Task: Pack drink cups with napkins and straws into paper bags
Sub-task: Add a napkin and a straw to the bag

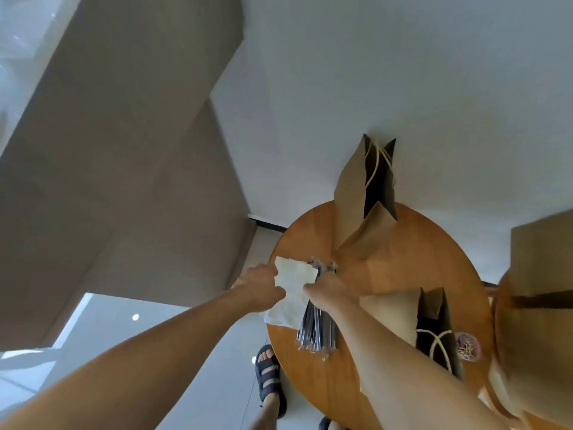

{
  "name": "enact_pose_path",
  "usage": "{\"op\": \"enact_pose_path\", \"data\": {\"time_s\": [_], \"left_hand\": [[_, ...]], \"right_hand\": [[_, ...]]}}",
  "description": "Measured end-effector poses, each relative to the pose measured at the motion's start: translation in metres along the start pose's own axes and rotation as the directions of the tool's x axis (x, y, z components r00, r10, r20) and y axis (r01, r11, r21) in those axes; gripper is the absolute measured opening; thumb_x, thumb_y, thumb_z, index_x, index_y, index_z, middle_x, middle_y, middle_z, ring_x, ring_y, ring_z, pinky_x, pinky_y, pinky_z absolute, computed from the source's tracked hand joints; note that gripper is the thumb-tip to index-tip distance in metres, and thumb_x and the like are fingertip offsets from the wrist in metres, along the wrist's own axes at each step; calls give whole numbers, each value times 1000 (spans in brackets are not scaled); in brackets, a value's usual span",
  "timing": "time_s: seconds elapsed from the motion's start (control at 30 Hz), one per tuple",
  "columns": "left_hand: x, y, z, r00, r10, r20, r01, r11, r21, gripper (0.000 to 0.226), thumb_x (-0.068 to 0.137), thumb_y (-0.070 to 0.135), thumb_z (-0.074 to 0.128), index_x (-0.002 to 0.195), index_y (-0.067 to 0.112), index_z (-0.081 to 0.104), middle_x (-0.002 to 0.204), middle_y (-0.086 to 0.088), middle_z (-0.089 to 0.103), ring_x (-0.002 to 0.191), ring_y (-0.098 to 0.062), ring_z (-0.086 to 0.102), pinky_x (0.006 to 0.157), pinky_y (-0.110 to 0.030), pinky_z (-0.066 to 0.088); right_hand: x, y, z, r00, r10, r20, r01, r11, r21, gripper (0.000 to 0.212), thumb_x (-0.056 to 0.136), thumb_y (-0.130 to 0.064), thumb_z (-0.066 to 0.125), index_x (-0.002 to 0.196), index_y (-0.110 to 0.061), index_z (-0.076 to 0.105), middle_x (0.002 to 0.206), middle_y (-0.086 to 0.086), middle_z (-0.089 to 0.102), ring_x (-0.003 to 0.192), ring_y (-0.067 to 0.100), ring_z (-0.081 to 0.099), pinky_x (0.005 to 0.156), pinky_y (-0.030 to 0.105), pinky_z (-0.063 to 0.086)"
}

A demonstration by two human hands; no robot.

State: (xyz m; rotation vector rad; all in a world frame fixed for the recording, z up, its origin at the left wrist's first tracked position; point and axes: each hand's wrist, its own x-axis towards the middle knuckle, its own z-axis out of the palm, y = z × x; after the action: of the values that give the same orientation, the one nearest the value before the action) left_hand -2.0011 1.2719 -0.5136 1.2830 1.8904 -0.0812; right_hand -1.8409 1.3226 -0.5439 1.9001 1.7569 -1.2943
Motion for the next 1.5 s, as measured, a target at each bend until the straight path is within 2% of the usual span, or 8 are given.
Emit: {"op": "enact_pose_path", "data": {"time_s": [0.13,0.53,0.77,0.87,1.03,1.2,1.37,1.5], "left_hand": [[14,-24,22,998,-57,-4,57,998,-34,49,92,35,57,137,20,47,129,-2,55,100,-18,56,64,-21,44],[36,-47,51,993,-111,-40,108,992,-70,46,89,35,57,133,22,52,132,1,54,109,-18,55,89,-35,53],[38,-36,46,993,-103,-64,95,988,-122,46,93,36,56,136,21,50,137,1,54,114,-19,56,95,-38,53],[37,-29,44,993,-98,-67,78,963,-256,50,95,39,57,140,19,46,141,0,52,119,-19,53,96,-31,48],[28,-20,43,961,-194,196,275,629,-727,48,94,46,58,130,14,52,126,-5,62,110,-24,60,97,-41,51],[20,-22,54,943,-130,306,332,388,-860,27,92,22,67,114,8,63,112,-11,71,101,-29,69,91,-44,57],[18,-23,59,956,-225,187,278,497,-822,21,93,15,62,112,6,63,114,-14,66,105,-34,63,94,-50,54],[16,-25,59,961,-222,162,262,559,-787,20,95,17,58,113,11,62,111,-10,67,101,-31,64,91,-47,55]], "right_hand": [[32,20,47,993,110,-41,-106,991,76,28,91,-28,56,67,-16,47,53,-2,45,36,10,41,32,14,25],[55,29,94,967,162,-196,-135,980,147,24,93,-27,60,100,-16,40,79,1,61,57,14,60,38,19,36],[42,33,80,971,21,-237,66,933,354,1,95,-20,58,94,-20,58,74,-9,62,61,8,61,41,14,38],[25,34,70,962,-100,-255,235,782,578,13,94,-13,59,85,-21,65,66,-9,61,61,6,57,50,13,42],[-5,39,55,961,-246,-129,240,499,833,9,83,-18,63,79,-20,71,85,10,68,75,21,64,63,30,52],[-6,56,59,985,-155,-82,143,440,886,9,82,-26,64,77,-23,70,87,5,70,77,24,66,62,28,54],[31,92,73,898,267,-348,-18,815,580,17,98,-19,57,111,-15,67,107,7,70,100,28,66,81,31,50],[52,107,78,913,298,-280,-209,928,309,31,94,-16,59,124,-12,60,114,10,67,90,28,68,78,42,59]]}}
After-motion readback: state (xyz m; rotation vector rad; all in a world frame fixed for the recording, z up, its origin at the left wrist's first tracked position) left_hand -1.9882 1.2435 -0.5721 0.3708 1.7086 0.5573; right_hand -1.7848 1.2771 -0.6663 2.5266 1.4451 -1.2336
